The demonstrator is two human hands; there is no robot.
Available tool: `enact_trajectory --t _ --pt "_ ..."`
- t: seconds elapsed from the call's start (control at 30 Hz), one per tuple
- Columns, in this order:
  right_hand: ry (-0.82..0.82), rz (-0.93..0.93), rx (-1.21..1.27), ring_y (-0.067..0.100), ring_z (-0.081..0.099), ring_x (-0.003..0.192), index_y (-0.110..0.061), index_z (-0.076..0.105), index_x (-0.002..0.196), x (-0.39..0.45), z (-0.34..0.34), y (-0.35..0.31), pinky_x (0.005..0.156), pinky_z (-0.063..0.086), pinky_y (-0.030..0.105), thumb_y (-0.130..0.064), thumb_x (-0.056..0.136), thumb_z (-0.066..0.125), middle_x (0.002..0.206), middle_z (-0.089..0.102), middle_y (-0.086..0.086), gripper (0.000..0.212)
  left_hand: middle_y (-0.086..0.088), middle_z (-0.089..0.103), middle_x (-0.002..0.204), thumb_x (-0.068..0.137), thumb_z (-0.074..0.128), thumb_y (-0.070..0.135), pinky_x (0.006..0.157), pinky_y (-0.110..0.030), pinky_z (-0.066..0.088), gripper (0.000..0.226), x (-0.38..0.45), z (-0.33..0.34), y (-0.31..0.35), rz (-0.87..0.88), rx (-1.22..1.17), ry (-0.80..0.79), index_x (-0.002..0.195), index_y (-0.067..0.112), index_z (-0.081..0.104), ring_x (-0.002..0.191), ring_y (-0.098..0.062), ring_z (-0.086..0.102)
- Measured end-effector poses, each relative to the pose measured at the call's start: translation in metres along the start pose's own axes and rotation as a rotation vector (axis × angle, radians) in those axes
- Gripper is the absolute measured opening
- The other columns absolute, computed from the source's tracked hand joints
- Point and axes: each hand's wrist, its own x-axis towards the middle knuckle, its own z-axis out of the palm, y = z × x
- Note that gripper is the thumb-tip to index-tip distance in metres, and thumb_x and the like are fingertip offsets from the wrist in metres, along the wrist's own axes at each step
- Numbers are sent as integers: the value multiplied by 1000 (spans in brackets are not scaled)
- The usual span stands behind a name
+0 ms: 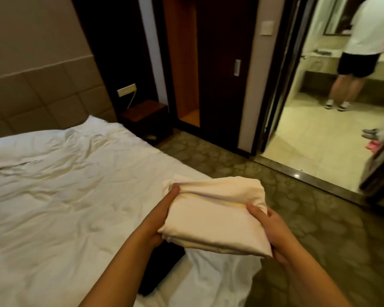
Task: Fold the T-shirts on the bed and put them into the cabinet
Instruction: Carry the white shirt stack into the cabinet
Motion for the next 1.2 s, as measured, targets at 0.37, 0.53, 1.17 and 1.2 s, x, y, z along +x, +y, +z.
enact_trajectory --t 0.37,0.53,1.17,1.2 --pt "89 -5 94 28 70 94 -20 61 119 124 -268 -103 67 56 35 -36 89 70 106 72 9 35 -2 77 79 89 53 65 71 -34 51 43 99 311 14 -39 152 -96 102 25 60 92 -22 69" --pt "89 18 111 30 69 98 -21 59 124 188 -325 -127 79 59 44 -40 86 72 111 71 9 45 -9 77 97 82 56 69 71 -34 53 59 150 384 31 -70 179 -108 116 21 59 99 -26 70" --pt "-13 62 -4 28 71 93 -23 59 114 531 -368 -278 79 60 42 -42 85 73 105 73 6 38 -13 75 105 85 55 70 90 -42 55 69 447 518 163 -62 58 -80 125 14 59 99 -30 70" --pt "-11 74 -10 29 70 94 -23 58 119 545 -365 -287 80 60 43 -44 84 73 107 72 6 43 -11 75 101 86 53 69 85 -40 56 67 458 522 175 -47 65 -82 123 13 59 94 -27 71"
